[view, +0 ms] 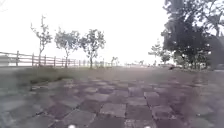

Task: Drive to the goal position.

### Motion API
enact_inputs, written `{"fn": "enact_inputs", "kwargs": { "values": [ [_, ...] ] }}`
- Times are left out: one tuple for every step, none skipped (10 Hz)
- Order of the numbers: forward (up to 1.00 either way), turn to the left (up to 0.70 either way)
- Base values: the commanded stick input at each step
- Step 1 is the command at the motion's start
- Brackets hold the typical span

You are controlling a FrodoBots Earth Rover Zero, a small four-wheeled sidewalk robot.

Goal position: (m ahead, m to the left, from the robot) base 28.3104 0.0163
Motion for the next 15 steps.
{"fn": "enact_inputs", "kwargs": {
  "values": [
    [1.00, -0.36],
    [1.00, -0.36],
    [1.00, -0.36],
    [1.00, -0.36],
    [1.00, -0.36],
    [1.00, -0.24],
    [1.00, 0.04],
    [1.00, 0.04],
    [1.00, 0.04],
    [1.00, 0.04],
    [1.00, 0.04],
    [1.00, 0.04],
    [1.00, 0.04],
    [1.00, 0.04],
    [1.00, 0.04]
  ]
}}
